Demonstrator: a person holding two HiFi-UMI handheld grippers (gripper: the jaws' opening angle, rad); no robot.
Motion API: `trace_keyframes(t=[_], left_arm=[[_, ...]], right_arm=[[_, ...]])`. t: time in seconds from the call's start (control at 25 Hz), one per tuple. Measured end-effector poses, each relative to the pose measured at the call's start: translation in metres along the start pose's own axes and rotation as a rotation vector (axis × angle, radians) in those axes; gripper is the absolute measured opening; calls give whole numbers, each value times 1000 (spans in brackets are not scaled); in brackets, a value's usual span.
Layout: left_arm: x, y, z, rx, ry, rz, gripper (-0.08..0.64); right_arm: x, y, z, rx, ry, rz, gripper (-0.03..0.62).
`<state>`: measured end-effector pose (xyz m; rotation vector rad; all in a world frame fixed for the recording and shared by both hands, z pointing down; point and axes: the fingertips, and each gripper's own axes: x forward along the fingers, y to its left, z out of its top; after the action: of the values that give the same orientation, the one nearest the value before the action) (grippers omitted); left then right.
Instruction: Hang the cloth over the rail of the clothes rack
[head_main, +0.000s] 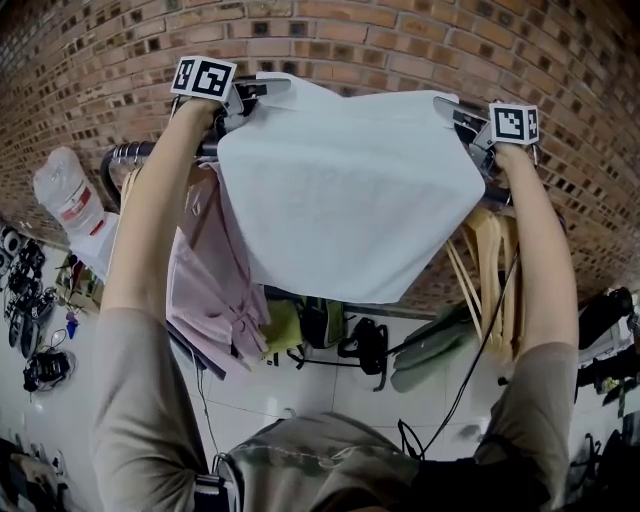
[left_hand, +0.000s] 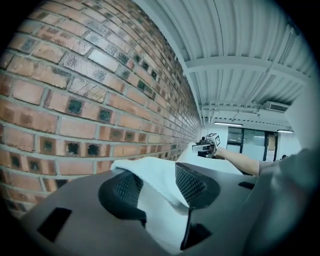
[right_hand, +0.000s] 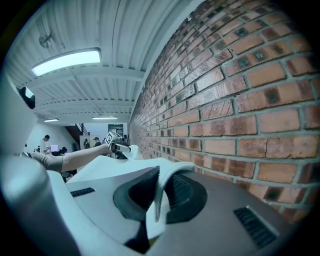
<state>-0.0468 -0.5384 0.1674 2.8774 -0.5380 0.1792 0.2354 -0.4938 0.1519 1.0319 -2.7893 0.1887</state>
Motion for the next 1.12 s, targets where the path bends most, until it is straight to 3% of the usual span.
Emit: trace_keyframes(t=[0.04,0.24,0.52,0.64,0.76,1.12], left_arm=[[1,1,-3,-6,9,3,202],[4,-2,-9,-35,28,-10,255],[8,-8,-29,-45,128,-30,279],[7,-6,-30,-33,138,-14,279],[5,-5,-31,-33,140,-9,279],[5,-4,-40,-8,185,9,279]], right_arm=[[0,0,0,4,-2,1,20],[-3,-1,-1,10,-4,-7,20],[0,0,-16,38,69,-11,20],[-4,-3,-16,39,69,-42,20],[0,4,-17,40,70,-3,20],[0,7,-21,37,84,8,20]])
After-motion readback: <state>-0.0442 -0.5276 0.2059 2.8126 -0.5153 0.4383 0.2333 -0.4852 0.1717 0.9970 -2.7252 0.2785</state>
